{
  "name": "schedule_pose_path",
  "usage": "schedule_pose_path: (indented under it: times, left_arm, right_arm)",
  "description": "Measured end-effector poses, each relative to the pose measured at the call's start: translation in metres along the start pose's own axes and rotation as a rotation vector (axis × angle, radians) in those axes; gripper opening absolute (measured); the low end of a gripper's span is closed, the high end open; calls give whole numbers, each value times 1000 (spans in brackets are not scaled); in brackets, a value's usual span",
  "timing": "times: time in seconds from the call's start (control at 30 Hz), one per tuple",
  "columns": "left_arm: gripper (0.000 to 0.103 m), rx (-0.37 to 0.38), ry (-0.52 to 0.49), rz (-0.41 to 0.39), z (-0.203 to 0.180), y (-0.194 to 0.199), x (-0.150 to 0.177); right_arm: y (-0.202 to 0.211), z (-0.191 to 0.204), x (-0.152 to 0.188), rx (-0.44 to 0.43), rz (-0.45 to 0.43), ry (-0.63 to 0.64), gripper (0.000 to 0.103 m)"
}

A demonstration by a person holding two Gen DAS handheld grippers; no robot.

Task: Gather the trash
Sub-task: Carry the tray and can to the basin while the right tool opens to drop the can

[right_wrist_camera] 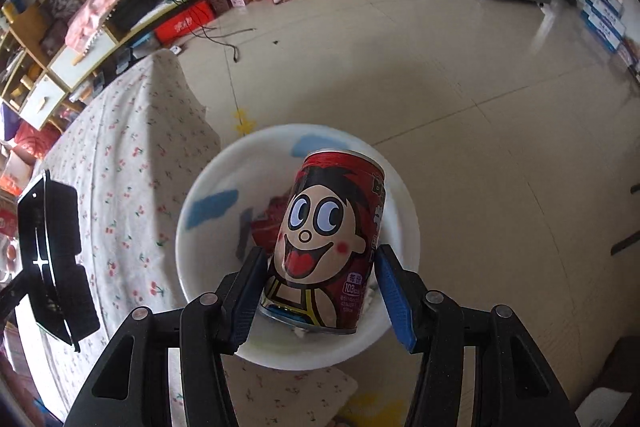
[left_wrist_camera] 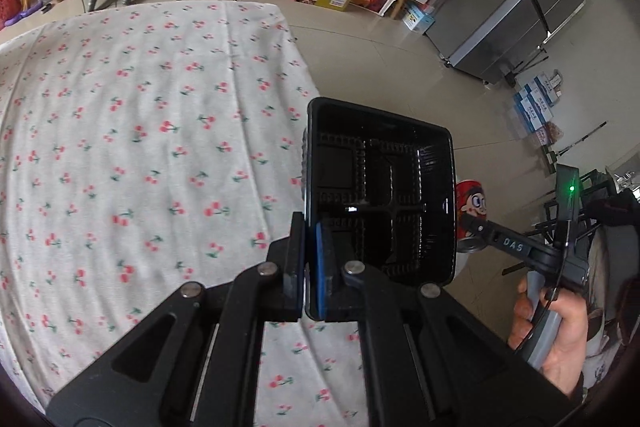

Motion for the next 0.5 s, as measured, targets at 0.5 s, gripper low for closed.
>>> schedule_pose_path:
  times: [0.5]
  left_arm:
    - [6, 36, -3, 63, -60, -34, 2]
  right_arm:
    - [-12, -14, 8, 29, 74, -44, 57]
Point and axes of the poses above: each gripper's, at about its wrist camera, not at the fingertips, and y roughly against the way its jaws point, z to its left, x to its underside, the point moved 6 cm from there along -y, roughly the way its jaws point, and after that the axes turned 10 degrees about -x, right-handed, at the moved point
